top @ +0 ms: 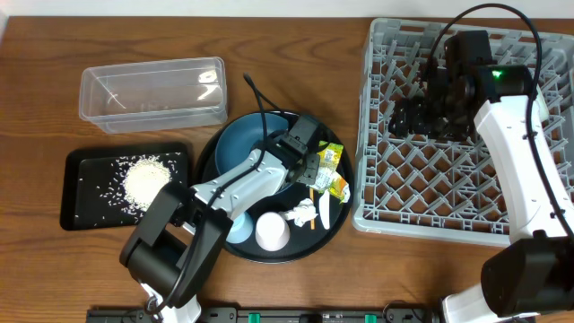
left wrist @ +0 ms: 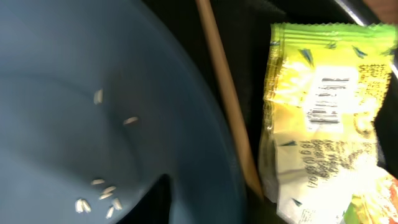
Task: Sort waste into correct bins and load items into the dishwasher rack
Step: 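Grasp the teal bowl rim with the left gripper, then lift the teal bowl and tip it over the black tray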
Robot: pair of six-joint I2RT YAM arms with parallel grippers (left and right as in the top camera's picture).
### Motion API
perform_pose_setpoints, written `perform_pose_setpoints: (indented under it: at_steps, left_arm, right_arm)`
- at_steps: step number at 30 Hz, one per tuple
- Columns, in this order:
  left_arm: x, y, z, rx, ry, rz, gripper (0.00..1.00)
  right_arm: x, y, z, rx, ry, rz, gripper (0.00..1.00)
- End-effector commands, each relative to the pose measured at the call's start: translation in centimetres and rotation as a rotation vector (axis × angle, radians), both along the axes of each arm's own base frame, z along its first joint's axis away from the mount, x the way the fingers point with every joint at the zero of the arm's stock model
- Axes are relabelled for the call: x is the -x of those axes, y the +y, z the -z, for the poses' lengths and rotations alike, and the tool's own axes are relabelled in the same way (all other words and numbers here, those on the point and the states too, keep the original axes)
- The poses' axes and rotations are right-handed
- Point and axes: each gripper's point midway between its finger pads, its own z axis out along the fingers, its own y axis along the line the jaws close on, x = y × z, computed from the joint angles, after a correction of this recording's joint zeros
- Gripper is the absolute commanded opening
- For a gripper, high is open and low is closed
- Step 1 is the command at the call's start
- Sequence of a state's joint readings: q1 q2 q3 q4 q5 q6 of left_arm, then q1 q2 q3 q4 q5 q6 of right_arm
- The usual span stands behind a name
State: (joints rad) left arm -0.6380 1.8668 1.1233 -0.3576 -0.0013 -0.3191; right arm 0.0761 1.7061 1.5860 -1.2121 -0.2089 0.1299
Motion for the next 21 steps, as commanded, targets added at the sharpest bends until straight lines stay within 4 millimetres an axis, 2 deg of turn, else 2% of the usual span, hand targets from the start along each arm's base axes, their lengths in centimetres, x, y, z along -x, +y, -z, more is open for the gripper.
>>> perform_pose_setpoints:
  at_steps: [1, 7, 21]
  left_arm:
    - [-0.3, 0.1, -0.6, -0.006, -0.021, -0.006, 0.19]
    - [-0.8, -0.2, -3.2, 0.033, -0.074, -0.008, 0.06]
    - [0.4, 0.7, -8.7, 0.074, -0.133, -0.005, 0.06]
  right_arm:
    - [0.0, -0.2, -0.3, 0.000, -0.003, 0.015, 0.86]
    - [0.1, -0.2, -0.3, 0.000, -0.002, 0.015, 0.86]
    - [0.4, -0.2, -0.2, 0.001, 0.012, 0.015, 0.86]
